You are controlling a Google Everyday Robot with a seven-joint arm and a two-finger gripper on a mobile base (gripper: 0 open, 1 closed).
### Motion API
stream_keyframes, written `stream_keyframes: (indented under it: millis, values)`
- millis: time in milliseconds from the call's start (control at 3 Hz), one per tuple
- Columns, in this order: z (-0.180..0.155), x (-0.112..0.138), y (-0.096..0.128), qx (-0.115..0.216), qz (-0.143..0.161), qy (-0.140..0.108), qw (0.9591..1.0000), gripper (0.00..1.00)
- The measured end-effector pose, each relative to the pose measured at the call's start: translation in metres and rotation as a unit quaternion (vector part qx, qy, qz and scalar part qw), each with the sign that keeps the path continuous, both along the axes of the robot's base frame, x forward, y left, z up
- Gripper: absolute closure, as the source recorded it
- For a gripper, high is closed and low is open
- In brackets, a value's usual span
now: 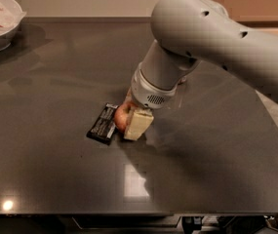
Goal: Move apple near rxbar chocolate
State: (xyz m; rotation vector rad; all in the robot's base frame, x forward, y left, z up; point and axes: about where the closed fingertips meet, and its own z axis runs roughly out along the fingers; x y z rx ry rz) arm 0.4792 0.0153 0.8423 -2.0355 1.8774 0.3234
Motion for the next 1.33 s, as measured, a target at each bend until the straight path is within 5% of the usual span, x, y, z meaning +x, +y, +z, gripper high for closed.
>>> stream_keyframes:
  millis: [667,1333]
  values:
    - [-0.004,0.000,0.002,0.002,0.001,0.003,1.0000,0.05]
    - [0.019,-0.001,-0.013,0.024,0.023,0.001,0.9995,0.00]
